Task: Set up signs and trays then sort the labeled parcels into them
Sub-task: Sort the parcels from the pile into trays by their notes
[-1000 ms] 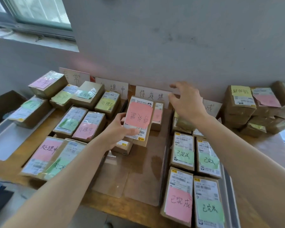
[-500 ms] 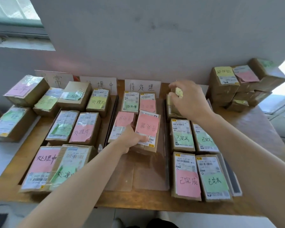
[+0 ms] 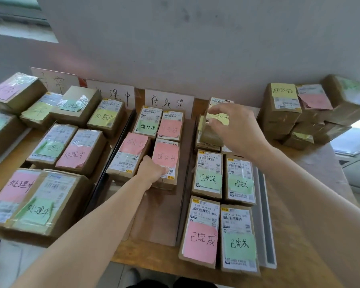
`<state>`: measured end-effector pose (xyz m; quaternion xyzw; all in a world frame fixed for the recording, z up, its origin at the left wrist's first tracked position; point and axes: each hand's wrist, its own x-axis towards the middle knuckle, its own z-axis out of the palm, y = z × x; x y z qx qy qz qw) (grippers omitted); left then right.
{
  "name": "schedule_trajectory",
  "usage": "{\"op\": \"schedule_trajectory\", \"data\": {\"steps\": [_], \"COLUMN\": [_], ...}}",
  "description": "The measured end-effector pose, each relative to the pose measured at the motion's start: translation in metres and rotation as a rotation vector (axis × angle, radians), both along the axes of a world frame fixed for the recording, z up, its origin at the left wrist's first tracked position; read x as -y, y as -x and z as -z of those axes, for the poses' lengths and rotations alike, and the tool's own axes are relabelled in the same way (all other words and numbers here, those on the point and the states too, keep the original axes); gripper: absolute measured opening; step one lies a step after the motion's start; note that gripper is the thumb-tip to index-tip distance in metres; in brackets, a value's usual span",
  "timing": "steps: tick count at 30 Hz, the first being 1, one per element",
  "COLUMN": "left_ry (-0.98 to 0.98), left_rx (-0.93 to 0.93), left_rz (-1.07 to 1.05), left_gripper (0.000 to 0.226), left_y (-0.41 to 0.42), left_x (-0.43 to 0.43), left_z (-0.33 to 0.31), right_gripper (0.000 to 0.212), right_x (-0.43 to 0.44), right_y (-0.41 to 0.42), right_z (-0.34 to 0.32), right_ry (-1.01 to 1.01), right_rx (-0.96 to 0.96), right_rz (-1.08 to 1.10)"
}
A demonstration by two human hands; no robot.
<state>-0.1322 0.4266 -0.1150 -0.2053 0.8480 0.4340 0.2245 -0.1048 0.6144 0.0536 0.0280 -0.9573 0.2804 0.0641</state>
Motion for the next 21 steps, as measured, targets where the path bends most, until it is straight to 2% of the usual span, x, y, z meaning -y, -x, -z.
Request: {"op": "schedule_trajectory", "data": {"steps": [4, 8, 12, 21], "left_ry": [0.294, 0.408, 0.388, 0.234], "left_rx": [-0.164, -0.351, -0.571, -1.124], "left_rz": [0.139, 0.238, 0.308, 0.541], "left_gripper": [0.045, 0.050, 0.045, 0.041], "left_y": [-0.007, -0.014, -0.021, -0.057], "left_x": [-0.006, -0.004, -0.005, -0.060], "left_z": [-0.014, -0.044, -0.092, -0.193], "right_gripper": [0.030, 0.030, 0.031, 0.037], "right_x": [-0.004, -0.001, 0.003, -0.018], "right_y": [-0.003, -0.011, -0.027, -0.088], "right_z": [0.001, -0.007, -0.021, -0.075], "right_ry": [-0.001, 0.011, -0.046, -0.338], "right_rx": [0.001, -0.036, -0.111, -0.244], "right_rz": [-0.017, -0.005, 0.042, 0.185]}}
